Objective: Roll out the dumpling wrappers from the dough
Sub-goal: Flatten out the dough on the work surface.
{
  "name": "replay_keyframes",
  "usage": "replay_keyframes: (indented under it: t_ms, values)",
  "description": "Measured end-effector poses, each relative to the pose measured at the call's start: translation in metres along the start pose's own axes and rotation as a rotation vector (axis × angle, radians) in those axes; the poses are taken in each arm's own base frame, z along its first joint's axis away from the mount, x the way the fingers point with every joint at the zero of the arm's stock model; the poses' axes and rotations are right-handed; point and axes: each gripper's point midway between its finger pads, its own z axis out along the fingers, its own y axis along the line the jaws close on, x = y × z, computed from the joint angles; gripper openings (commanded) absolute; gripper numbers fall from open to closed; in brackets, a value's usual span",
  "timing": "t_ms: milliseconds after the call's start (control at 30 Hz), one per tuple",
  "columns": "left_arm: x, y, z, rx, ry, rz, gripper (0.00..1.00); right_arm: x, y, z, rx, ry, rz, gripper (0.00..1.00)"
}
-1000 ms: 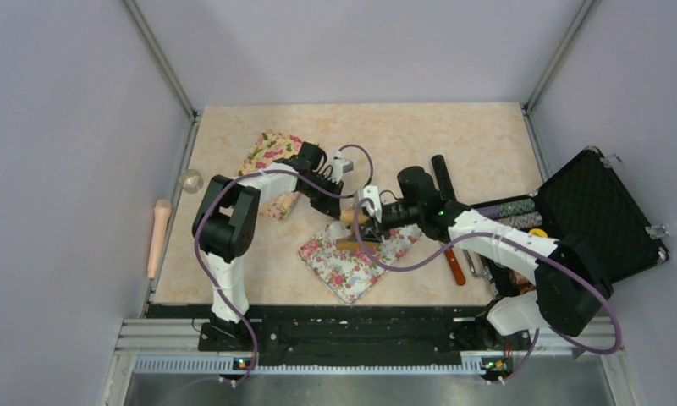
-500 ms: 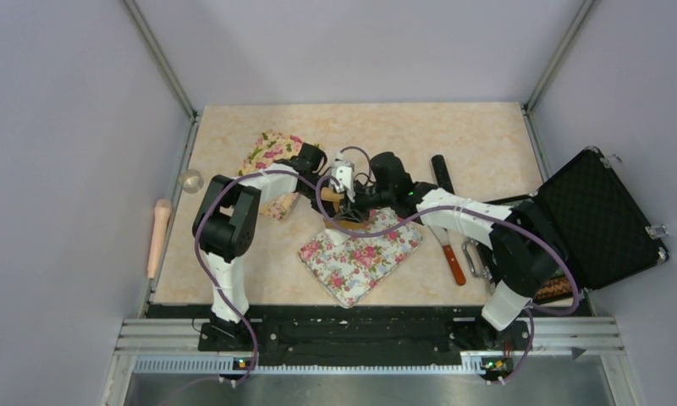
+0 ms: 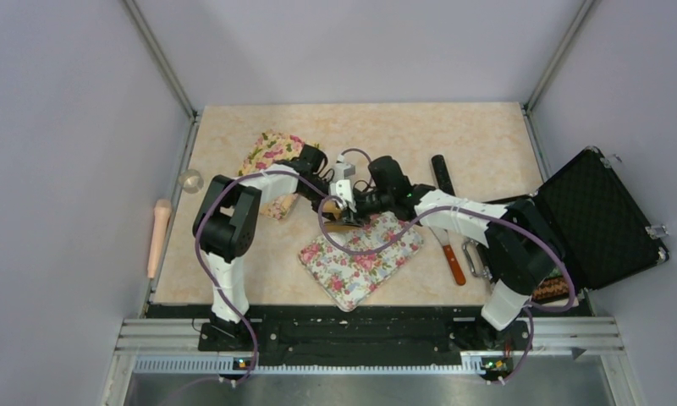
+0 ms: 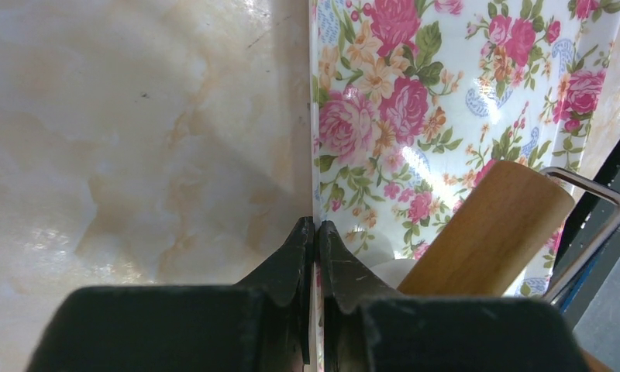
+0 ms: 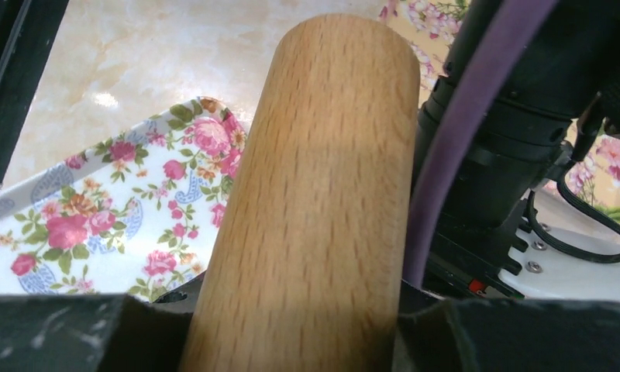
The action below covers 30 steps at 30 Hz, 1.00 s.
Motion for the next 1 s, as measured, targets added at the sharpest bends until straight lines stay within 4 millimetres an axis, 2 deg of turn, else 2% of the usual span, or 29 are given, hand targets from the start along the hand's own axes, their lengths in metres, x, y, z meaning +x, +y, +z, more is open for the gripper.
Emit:
replay_keyframes:
  t_ms: [333, 567, 667, 733, 1000]
  values:
    - [0.005, -0.009, 0.003, 0.023, 0.023, -0.01, 0.0, -0.001, 0.033, -0.014, -0.091, -0.05, -0.176, 0.0]
    - [0.006, -0.009, 0.003, 0.019, 0.025, -0.024, 0.0, -0.002, 0.065, -0.026, -0.174, -0.097, -0.201, 0.0]
    - [0.005, -0.008, 0.003, 0.017, 0.024, -0.026, 0.0, 0.011, 0.081, -0.028, -0.214, -0.074, -0.156, 0.0]
    - [0.005, -0.008, 0.003, 0.015, 0.022, -0.026, 0.0, 0.034, 0.091, -0.029, -0.226, -0.021, -0.088, 0.0]
    - [0.005, -0.008, 0.003, 0.017, 0.022, -0.027, 0.0, 0.036, 0.085, -0.036, -0.231, -0.025, -0.044, 0.0]
